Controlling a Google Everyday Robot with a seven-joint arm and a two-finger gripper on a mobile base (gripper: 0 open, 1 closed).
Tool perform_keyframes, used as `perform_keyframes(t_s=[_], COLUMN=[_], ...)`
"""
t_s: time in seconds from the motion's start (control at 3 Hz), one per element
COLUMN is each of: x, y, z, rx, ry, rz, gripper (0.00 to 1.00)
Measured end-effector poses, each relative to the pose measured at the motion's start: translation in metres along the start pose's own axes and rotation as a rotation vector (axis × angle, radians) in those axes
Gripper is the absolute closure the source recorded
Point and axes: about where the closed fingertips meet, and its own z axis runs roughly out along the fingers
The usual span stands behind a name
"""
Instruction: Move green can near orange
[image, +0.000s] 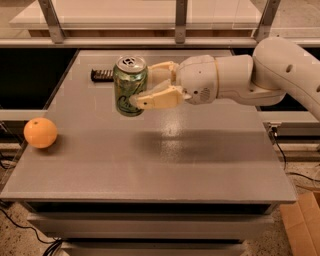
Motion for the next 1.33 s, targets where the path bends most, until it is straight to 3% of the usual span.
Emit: perform_keyframes(t_s=[0.67,1.33], x=[0.011,0.039], y=[0.012,0.027], z=[0.055,0.108], rx=[-0.169,-0.322], ry=[0.004,-0.002], rz=[0.042,0.113], gripper=[1.00,1.00])
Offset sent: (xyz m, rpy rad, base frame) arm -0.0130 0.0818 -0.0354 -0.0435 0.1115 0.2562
